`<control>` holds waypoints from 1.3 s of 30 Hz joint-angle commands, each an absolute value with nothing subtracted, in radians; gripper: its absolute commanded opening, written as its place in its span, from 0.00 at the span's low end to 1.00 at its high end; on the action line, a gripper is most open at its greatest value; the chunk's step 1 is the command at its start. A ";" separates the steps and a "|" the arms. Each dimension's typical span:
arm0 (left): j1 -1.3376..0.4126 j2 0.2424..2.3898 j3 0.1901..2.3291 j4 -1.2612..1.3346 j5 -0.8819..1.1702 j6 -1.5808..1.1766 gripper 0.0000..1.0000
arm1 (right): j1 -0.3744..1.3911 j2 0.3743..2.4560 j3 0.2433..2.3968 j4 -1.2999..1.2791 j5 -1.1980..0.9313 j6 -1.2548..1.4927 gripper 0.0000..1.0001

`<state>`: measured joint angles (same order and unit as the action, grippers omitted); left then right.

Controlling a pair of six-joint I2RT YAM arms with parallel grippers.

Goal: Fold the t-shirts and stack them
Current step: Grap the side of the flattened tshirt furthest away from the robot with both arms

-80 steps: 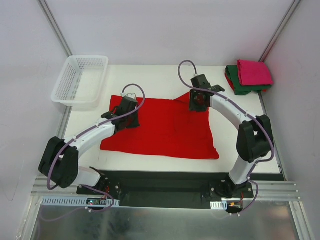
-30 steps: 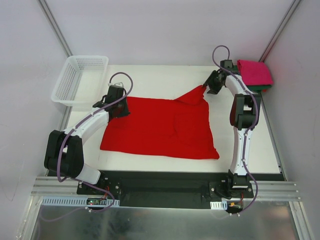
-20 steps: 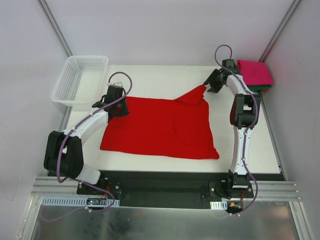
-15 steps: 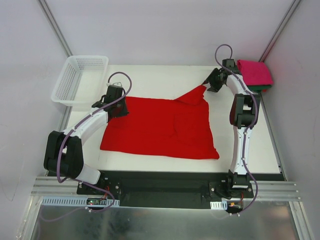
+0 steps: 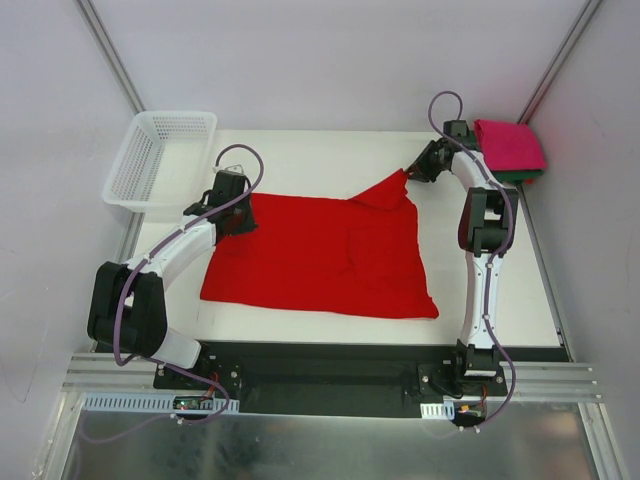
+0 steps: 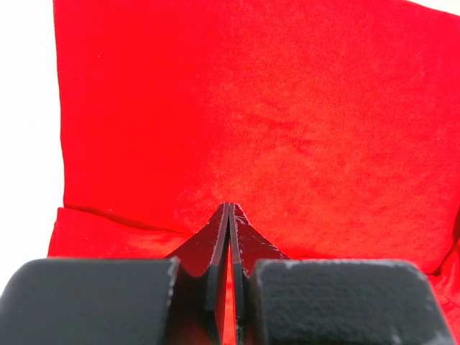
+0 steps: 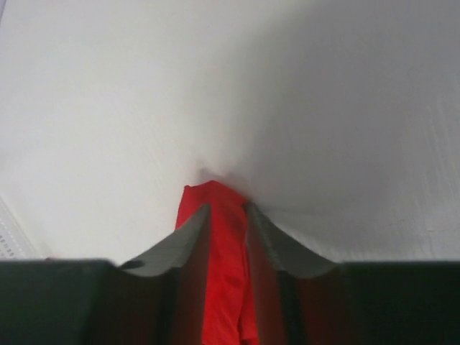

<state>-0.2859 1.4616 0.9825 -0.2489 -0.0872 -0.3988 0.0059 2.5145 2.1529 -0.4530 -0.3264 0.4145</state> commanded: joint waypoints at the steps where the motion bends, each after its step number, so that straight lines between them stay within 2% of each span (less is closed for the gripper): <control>1: -0.276 1.430 0.968 -0.261 -0.104 -0.376 0.00 | 0.002 2.528 2.141 -0.456 -0.341 0.414 0.23; 6: -0.267 1.416 0.962 -0.262 -0.117 -0.367 0.01 | 0.002 2.523 2.114 -0.433 -0.354 0.419 0.03; 7: -0.265 1.410 0.962 -0.262 -0.118 -0.368 0.03 | 0.002 2.522 2.109 -0.428 -0.357 0.417 0.01; 10: -0.247 1.405 0.966 -0.265 -0.120 -0.357 0.18 | 0.002 2.517 2.095 -0.419 -0.362 0.414 0.01; 12: -0.233 1.408 0.983 -0.267 -0.120 -0.338 0.24 | 0.003 2.511 2.085 -0.413 -0.367 0.413 0.01; 14: -0.193 1.417 1.014 -0.270 -0.115 -0.331 0.38 | 0.003 2.508 2.075 -0.408 -0.370 0.408 0.01; 16: -0.158 1.436 1.040 -0.275 -0.092 -0.325 0.43 | -0.017 2.507 2.069 -0.403 -0.380 0.410 0.01; 17: -0.132 1.442 1.067 -0.276 -0.089 -0.321 0.49 | -0.018 2.507 2.069 -0.403 -0.382 0.410 0.01; 23: -0.051 1.541 1.182 -0.276 -0.040 -0.301 0.47 | -0.018 2.507 2.063 -0.396 -0.391 0.413 0.01; 31: -0.046 1.773 1.367 -0.264 0.023 -0.226 0.41 | -0.023 2.513 2.062 -0.385 -0.406 0.420 0.01; 39: -0.046 1.925 1.499 -0.259 -0.038 -0.097 0.40 | -0.028 2.514 2.054 -0.371 -0.428 0.431 0.01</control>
<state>-0.0448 1.8866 1.4174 -0.2684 -0.0067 -0.1963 -0.0174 2.5149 2.0747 -0.3508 -0.4370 0.4320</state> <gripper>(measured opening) 0.400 0.017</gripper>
